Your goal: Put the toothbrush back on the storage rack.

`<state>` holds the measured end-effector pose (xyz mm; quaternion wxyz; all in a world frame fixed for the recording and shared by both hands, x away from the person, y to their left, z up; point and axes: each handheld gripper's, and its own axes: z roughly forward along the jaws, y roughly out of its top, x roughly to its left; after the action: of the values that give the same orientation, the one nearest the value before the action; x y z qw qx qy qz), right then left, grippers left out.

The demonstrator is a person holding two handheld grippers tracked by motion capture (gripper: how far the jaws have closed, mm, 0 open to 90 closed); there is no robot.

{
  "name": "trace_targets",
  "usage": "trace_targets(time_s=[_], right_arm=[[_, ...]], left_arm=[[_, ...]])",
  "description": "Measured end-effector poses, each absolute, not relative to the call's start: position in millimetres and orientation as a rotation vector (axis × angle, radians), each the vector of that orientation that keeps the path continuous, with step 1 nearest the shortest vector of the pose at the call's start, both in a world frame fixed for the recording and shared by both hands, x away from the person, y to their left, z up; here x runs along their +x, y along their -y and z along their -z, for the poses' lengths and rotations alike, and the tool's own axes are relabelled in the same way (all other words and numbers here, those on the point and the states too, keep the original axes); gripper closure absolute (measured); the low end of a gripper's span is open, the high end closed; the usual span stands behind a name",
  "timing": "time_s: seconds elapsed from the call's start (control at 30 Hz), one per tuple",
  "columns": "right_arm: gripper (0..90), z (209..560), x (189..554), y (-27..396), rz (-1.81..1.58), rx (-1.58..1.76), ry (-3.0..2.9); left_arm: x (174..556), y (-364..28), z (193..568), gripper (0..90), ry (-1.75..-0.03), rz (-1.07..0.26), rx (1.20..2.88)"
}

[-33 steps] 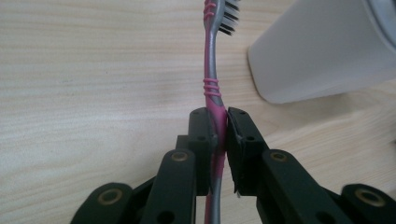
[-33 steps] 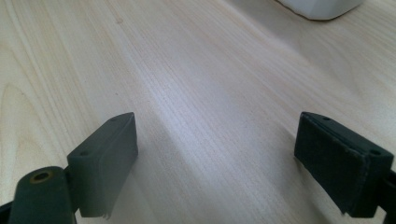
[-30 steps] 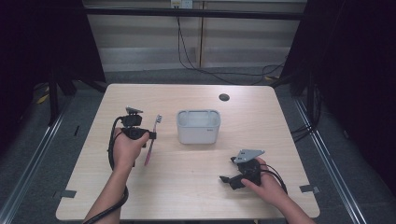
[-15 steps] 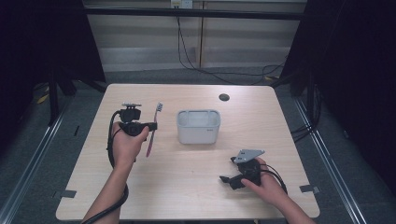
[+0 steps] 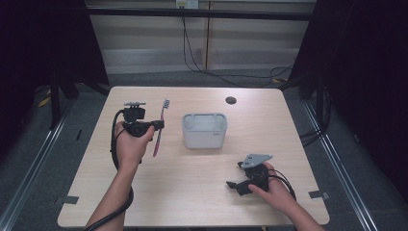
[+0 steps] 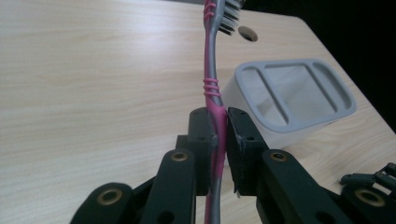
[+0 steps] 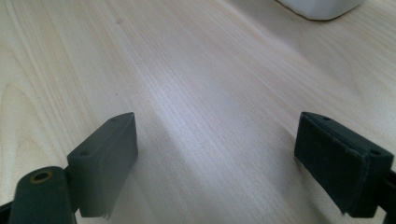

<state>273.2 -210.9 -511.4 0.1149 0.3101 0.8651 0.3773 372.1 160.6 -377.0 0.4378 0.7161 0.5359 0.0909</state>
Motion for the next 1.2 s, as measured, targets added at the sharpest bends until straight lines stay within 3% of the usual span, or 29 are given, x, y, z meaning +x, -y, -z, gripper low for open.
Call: trace_targets(time_s=[1.2], right_arm=[[12.8,511.4,273.1,210.9,-1.105,0.908,-2.535]], left_arm=[[381.5,-128.3,351.7,80.8,-1.221,-0.343,1.624]])
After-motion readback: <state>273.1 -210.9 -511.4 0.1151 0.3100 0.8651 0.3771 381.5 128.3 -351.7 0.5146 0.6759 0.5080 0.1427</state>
